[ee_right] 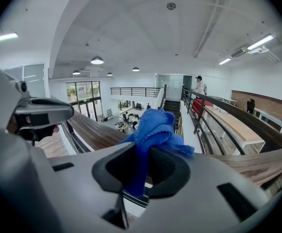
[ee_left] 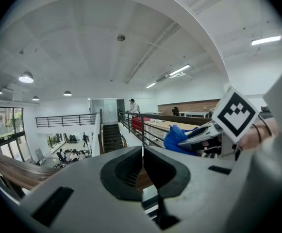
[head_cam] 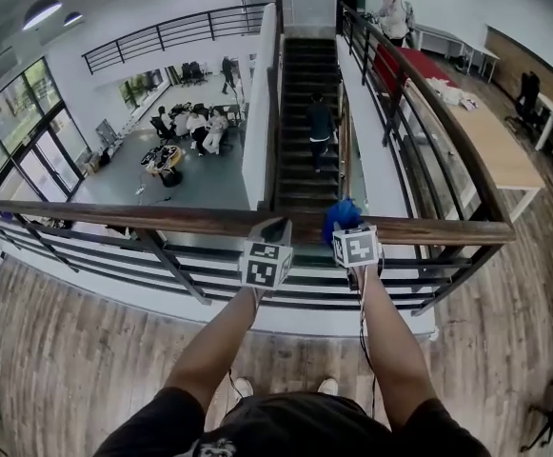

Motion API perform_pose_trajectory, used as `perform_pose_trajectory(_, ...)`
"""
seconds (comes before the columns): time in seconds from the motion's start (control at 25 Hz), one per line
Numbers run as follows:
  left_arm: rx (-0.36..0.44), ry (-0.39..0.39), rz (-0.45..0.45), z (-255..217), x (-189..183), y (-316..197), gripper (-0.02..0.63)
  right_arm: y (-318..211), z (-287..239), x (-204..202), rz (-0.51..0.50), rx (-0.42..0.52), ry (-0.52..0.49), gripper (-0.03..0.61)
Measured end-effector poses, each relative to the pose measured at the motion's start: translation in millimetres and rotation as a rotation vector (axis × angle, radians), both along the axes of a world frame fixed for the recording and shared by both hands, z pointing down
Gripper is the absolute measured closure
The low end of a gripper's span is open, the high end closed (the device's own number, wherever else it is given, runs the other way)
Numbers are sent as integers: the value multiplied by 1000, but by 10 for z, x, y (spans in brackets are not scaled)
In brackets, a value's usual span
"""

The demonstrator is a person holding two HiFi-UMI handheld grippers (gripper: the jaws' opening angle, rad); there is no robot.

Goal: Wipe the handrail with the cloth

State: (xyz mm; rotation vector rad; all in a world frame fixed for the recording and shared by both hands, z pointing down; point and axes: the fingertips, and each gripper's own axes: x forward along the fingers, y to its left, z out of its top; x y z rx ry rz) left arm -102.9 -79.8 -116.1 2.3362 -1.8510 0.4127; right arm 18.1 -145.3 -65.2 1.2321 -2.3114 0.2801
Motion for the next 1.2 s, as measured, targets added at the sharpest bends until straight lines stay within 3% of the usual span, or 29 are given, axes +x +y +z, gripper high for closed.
perform_pose_trajectory(0.24,-17,16,39,-13,794,-232,601,-230,-23,974,73,-4,16,510)
perform_pose_trajectory(0.48,-33,23,87,-14,1432,-361,601,-360,-30,1677,114,-7,-6,508)
perform_pose_trajectory(0.84,-38,19,227,5,2640,-617,601,-612,-12,3118,285,11,19,508)
perform_pose_trajectory(1.2,-51,13,326,-14,3615,-848,601,-771,30,4424,428,-1,46,508)
